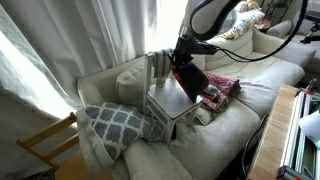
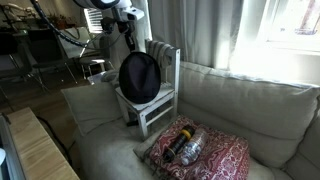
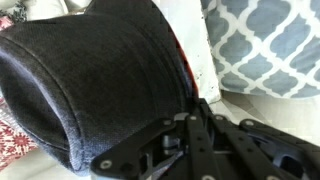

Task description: Put the black hat on the seat of the chair, put the red hat on the black hat and then put the hats on the couch

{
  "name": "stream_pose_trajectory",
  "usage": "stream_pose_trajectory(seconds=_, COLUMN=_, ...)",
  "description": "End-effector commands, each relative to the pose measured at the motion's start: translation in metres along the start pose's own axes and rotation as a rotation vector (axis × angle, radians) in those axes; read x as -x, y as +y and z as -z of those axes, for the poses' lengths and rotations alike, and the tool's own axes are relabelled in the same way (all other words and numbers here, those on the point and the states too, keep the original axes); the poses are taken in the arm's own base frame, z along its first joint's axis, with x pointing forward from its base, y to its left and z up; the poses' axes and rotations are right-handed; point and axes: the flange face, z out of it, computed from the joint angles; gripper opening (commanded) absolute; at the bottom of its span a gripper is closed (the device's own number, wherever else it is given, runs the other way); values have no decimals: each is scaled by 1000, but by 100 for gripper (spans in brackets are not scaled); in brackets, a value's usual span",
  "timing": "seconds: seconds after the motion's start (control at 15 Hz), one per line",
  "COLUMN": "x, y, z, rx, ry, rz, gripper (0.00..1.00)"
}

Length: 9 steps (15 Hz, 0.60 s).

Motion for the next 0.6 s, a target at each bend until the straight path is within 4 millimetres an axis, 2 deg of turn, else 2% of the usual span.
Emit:
stream_pose_trajectory(seconds=0.0, x=0, y=0, z=0, rx=0, ry=-1, rz=0, gripper=5)
stream_pose_trajectory(seconds=0.07, x=0, y=0, z=0, rx=0, ry=-1, rz=0, gripper=1)
stream_pose_trajectory(seconds=0.13, x=-9, y=7, z=0, rx=-4, ry=2, rz=0, gripper=1)
stream_pose_trajectory(seconds=0.33, x=-40, y=41, z=7, rx=-39, ry=-26, rz=0, gripper=1)
stream_pose_trajectory(seconds=0.53, x=-72, y=88, z=21, rx=-62, ry=-11, rz=23, gripper=1)
